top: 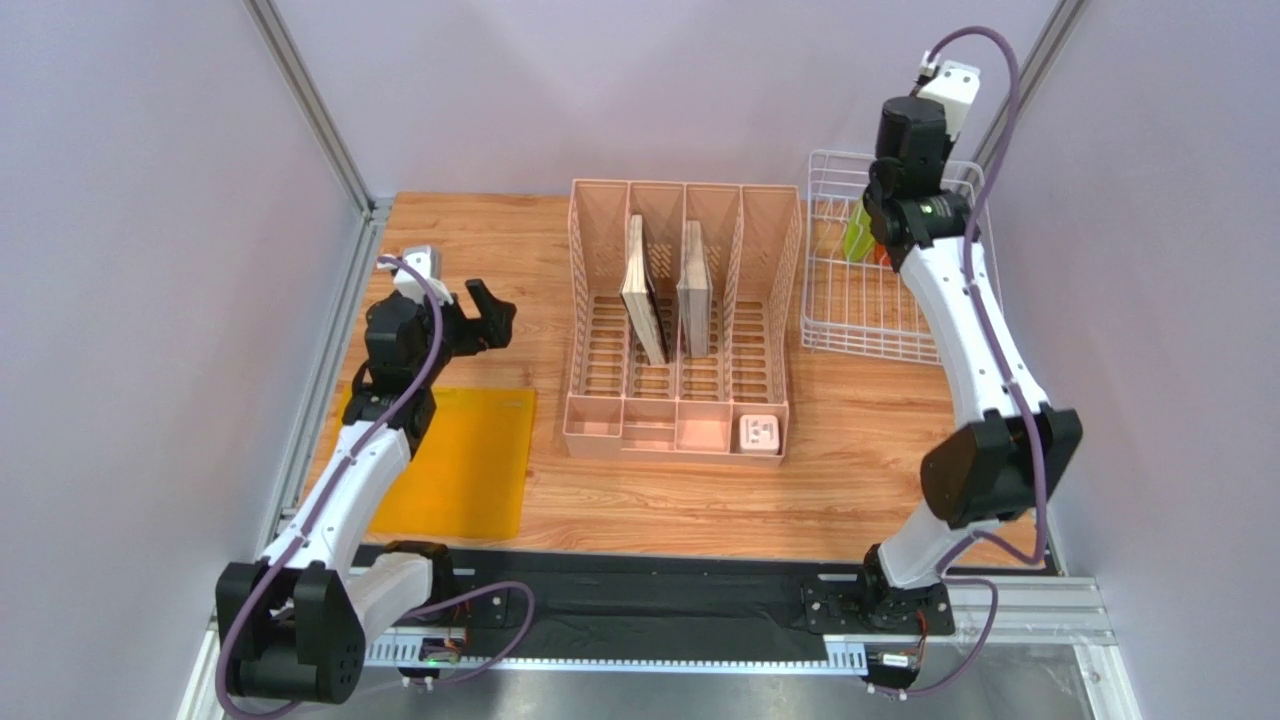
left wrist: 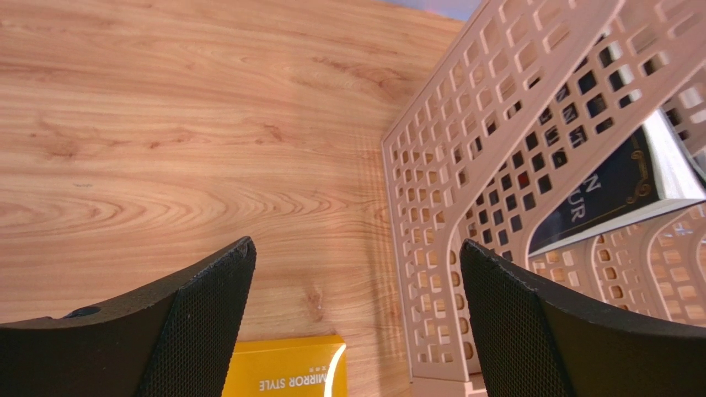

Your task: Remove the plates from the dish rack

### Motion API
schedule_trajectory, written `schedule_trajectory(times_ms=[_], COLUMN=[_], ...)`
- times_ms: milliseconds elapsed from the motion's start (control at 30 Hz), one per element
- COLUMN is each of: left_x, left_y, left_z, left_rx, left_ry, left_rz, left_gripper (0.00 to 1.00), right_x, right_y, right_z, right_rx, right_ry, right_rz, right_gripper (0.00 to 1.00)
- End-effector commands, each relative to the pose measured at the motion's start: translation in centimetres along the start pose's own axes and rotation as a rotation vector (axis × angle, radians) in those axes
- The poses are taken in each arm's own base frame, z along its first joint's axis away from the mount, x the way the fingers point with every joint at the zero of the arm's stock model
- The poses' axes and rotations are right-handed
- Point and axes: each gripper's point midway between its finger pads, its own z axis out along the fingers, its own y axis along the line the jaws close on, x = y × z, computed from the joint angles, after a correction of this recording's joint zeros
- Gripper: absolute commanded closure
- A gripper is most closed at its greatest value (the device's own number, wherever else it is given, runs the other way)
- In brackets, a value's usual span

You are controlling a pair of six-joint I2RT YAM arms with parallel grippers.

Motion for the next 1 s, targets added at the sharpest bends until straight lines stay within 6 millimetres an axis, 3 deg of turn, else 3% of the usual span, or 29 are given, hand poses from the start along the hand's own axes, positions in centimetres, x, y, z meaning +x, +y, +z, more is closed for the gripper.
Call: schedule_trajectory(times_ms=[0,133,167,200,267,333,400,433,467,600,667,733,767,967], left_x=[-3.9,-3.7,-3.6,-3.8,-3.8,-4.1,-3.8,-3.6,-3.4,-2.7,-2.2,-1.7,-1.3,0.9], left_y=[-2.4,-2.8,-2.9,-3.1,-3.3,-4.2,-4.6,-4.6,-4.7,-5.6,-6.2,-6.7,-6.8,-8.1], left_z=[-1.6,-2.4,-2.7,-2.9,-3.1,-3.2,-3.3,-3.4,-3.5,-4.0,-4.4,-4.9,-5.1,-6.1], left_rx=[0.087,0.109,0.112,0.119,0.131,0.171,0.189,0.19,0.196,0.24,0.266,0.278,0.285,0.356], left_ry=[-0.099,-0.103,-0.099,-0.1,-0.107,-0.103,-0.066,-0.056,-0.054,-0.05,-0.037,-0.028,-0.022,0.005], left_rz=[0.021,0.015,0.018,0.019,0.017,0.022,0.013,0.011,0.011,-0.004,-0.003,0.006,0.003,-0.021], left_gripper=[0.02,0.03,0.04,0.04,0.04,0.05,0.06,0.06,0.06,0.06,0.08,0.09,0.09,0.09], right_x=[-6.0,-5.2,-5.7,-3.7,-3.6,-2.6,-1.6,0.1,0.4,4.4,7.8,9.9,12.2,16.5], right_y=[-0.3,-1.4,-2.6,-3.0,-4.7,-3.3,-3.3,-3.3,-3.4,-3.5,-3.2,-3.1,-2.7,-1.4], right_z=[-5.5,-9.1,-11.1,-11.3,-13.8,-15.1,-17.1,-17.3,-18.5,-20.0,-21.1,-22.4,-22.6,-25.8], right_rx=[-0.159,-0.229,-0.242,-0.233,-0.233,-0.356,-0.395,-0.391,-0.41,-0.434,-0.474,-0.516,-0.535,-0.675], right_ry=[-0.148,-0.114,-0.126,-0.092,-0.102,-0.085,-0.047,-0.005,-0.006,0.087,0.173,0.214,0.262,0.38], right_rz=[0.155,0.203,0.241,0.24,0.354,0.358,0.372,0.345,0.342,0.312,0.281,0.286,0.273,0.244], right_gripper=[1.0,1.0,1.0,1.0,1.0,1.0,1.0,1.0,1.0,1.0,1.0,1.0,1.0,1.0])
